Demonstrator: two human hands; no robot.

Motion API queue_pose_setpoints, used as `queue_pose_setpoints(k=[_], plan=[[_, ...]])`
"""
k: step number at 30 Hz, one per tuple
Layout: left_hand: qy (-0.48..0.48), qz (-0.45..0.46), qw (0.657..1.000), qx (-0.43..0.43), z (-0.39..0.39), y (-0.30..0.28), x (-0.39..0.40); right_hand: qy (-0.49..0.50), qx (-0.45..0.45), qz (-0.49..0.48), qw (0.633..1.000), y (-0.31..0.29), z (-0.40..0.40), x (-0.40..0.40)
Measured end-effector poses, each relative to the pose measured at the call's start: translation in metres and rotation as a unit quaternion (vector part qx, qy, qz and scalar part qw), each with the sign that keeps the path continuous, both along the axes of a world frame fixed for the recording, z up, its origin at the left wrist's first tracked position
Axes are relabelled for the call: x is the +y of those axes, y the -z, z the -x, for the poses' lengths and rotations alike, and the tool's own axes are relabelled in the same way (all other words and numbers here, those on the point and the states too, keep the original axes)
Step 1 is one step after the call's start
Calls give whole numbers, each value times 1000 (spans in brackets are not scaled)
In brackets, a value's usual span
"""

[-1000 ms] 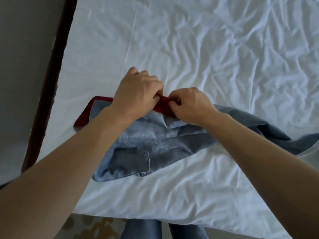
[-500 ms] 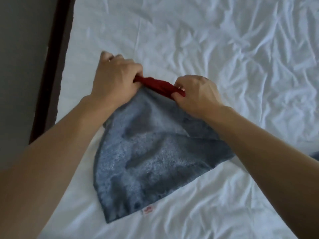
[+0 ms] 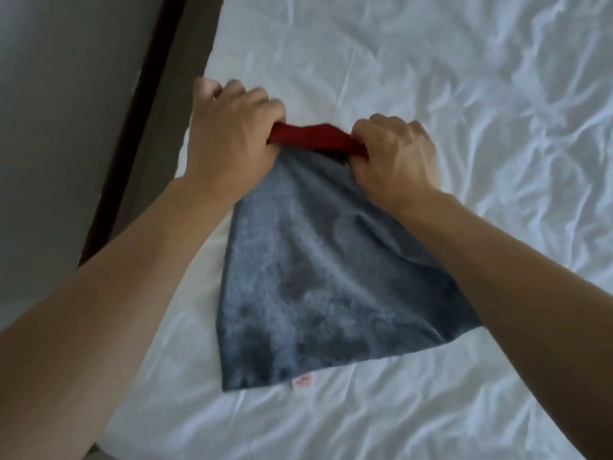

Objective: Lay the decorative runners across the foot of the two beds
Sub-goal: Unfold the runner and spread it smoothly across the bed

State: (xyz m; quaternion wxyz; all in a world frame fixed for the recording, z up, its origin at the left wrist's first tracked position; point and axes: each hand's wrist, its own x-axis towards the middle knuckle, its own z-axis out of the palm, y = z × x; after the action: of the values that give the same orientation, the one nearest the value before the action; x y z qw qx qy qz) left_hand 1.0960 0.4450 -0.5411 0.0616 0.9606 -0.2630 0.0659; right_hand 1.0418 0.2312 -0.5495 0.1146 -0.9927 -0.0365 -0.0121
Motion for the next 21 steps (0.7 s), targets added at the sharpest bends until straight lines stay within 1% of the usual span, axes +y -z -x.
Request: queue_pose_setpoints(k=[2, 3, 5, 7, 8, 10, 11, 13, 15, 17, 19, 21], plan=[[-30, 28, 998, -50, -11, -8, 8, 16, -59, 4, 998, -6, -14, 7], [-32, 37, 998, -49, -15, -8, 11, 15, -76, 3, 997, -8, -18, 11], [-30, 51, 998, -5, -14, -6, 17, -24, -51, -4, 998, -8, -19, 17], [-88, 87, 991, 41, -5, -1, 25, -46, -7, -29, 999, -3, -14, 24], [-141, 114, 981, 61, 1, 1, 32, -32, -2, -50, 998, -1, -12, 28], [-246, 156, 950, 112, 11, 7, 44, 17, -16, -97, 995, 1, -21, 32], [-279, 172, 934, 143, 16, 9, 49, 34, -15, -106, 994, 2, -28, 35], [-304, 213, 905, 206, 23, 12, 53, 31, -1, -102, 994, 3, -42, 41], [-306, 235, 891, 239, 27, 15, 51, -40, 21, -88, 995, 0, -54, 51], [-309, 227, 893, 236, 29, 17, 50, -152, 24, -78, 985, -5, -61, 65], [-324, 220, 890, 236, 29, 18, 49, -262, 19, -38, 964, -7, -68, 78], [-335, 200, 891, 232, 32, 21, 50, -338, 20, 14, 941, -3, -73, 88]])
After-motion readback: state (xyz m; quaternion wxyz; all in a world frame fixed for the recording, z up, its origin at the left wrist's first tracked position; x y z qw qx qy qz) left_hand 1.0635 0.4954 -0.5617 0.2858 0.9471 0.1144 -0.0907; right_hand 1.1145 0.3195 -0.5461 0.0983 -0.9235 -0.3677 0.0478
